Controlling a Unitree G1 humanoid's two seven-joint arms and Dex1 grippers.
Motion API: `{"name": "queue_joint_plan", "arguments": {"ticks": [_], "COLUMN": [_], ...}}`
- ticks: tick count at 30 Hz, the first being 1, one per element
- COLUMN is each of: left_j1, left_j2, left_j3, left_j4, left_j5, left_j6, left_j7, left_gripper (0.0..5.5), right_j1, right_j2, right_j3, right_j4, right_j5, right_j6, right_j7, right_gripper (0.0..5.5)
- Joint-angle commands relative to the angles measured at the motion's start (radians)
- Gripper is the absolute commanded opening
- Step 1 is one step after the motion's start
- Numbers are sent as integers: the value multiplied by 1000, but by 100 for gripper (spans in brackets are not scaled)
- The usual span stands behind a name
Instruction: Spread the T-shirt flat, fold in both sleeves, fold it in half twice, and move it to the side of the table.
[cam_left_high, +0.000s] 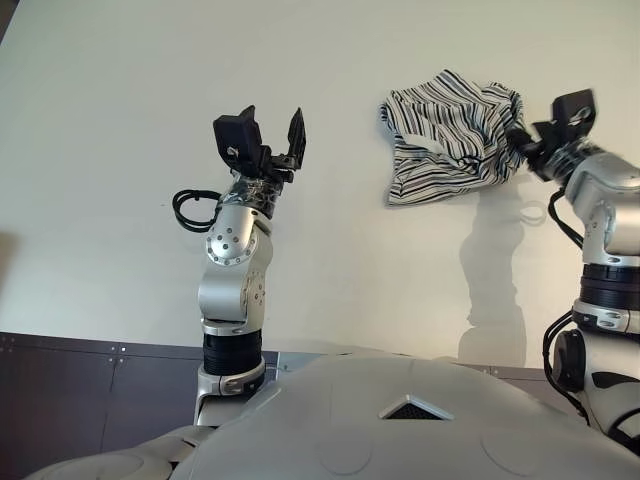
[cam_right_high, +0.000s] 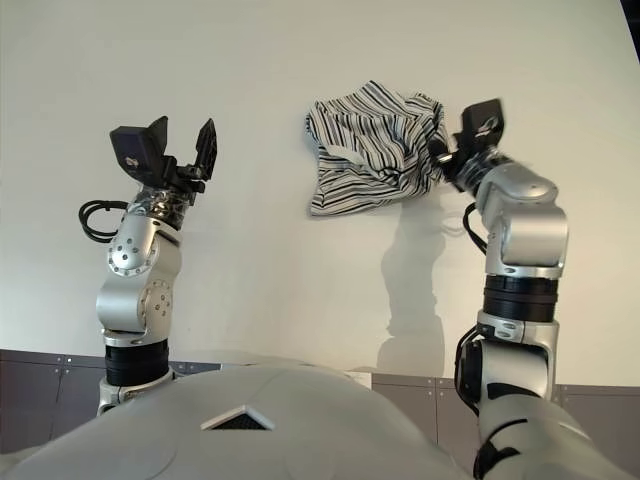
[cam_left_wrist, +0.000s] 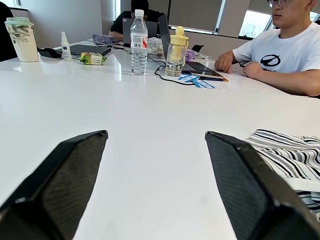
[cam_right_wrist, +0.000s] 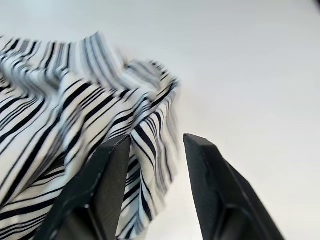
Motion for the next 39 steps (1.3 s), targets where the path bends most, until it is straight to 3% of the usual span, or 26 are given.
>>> {"name": "queue_joint_plan", "arguments": {"ticks": [1, 4, 8, 12, 18, 21, 26, 30, 33, 36, 39], "left_j1": [-25, -64, -103, -98, -119, -138, -74, 22, 81, 46, -5], "left_j2": [19, 14, 48, 63, 71, 94, 202, 337, 486, 552, 536], "left_j3": [24, 57, 86, 93, 73, 86, 20, -38, -111, -121, -59], "left_j4": [-4, 0, 9, 25, 32, 25, 23, -45, -70, -41, -27], "left_j5": [-8, -36, -49, -42, -33, -41, 6, 34, 99, 142, 84], "left_j6": [8, 15, 41, 40, 37, 46, 56, 51, -34, -102, -99], "left_j7": [-11, -8, -28, -36, -39, -52, -149, -283, -425, -481, -491], "left_gripper": [360, 360, 360, 360, 360, 360, 360, 360, 360, 360, 360], "right_j1": [-40, -6, 64, 24, 50, 48, 82, 164, 111, -16, -48], "right_j2": [-43, -54, -134, -108, -193, -192, -199, -380, -437, -332, -169], "right_j3": [45, 224, 457, 525, 697, 713, 708, 662, 561, 477, 565], "right_j4": [-188, -415, -352, -249, -97, -98, -211, -297, -255, -215, -194], "right_j5": [51, 170, -20, -160, -352, -326, -178, -67, 6, 30, -114], "right_j6": [5, 40, -155, -307, -514, -558, -558, -642, -703, -667, -592], "right_j7": [86, 273, 300, 237, 342, 438, 630, 840, 909, 806, 630], "right_gripper": [268, 268, 268, 195, 81, 18, 13, 13, 13, 13, 13]}}
